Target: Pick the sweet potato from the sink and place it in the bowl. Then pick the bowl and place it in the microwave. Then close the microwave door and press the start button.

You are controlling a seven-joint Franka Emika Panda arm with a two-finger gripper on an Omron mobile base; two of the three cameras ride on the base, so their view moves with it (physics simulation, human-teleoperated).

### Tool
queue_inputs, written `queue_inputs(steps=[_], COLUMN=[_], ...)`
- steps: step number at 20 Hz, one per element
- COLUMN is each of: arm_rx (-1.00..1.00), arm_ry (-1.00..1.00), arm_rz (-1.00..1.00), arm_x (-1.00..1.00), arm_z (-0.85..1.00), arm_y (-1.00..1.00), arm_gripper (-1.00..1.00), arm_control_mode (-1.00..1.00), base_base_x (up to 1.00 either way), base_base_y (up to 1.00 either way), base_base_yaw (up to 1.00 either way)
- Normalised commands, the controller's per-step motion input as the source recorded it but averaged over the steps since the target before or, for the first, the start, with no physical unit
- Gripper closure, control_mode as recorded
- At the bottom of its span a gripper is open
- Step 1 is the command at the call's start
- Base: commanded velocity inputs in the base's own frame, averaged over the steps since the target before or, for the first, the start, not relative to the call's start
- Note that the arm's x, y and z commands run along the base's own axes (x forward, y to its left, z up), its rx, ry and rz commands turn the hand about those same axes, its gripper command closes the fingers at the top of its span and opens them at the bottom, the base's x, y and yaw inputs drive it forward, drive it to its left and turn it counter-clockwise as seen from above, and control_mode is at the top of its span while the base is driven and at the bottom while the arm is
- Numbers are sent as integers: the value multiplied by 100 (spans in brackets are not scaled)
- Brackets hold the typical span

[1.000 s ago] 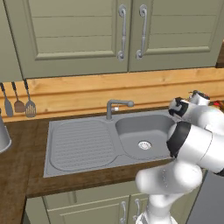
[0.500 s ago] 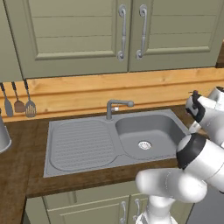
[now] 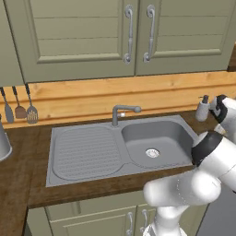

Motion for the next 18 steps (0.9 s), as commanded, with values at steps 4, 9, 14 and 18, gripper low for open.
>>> queue_inputs(steps=[4,9,14,18], arm_rx=[0,-2,-5,-3], arm_ry=[0,0,0,-3], arm_rz=[-2,0,0,0], arm_x=[0,0,0,-4], arm_z=[2,0,-2,-22], arm_y=[-100,-100,-64,-45], arm_gripper=[100,100,100,100], arm_control_mode=[-100,-100,-100,-100], base_base_x=[0,0,0,0], base_base_y=[0,0,0,0], base_base_yaw=[0,0,0,0])
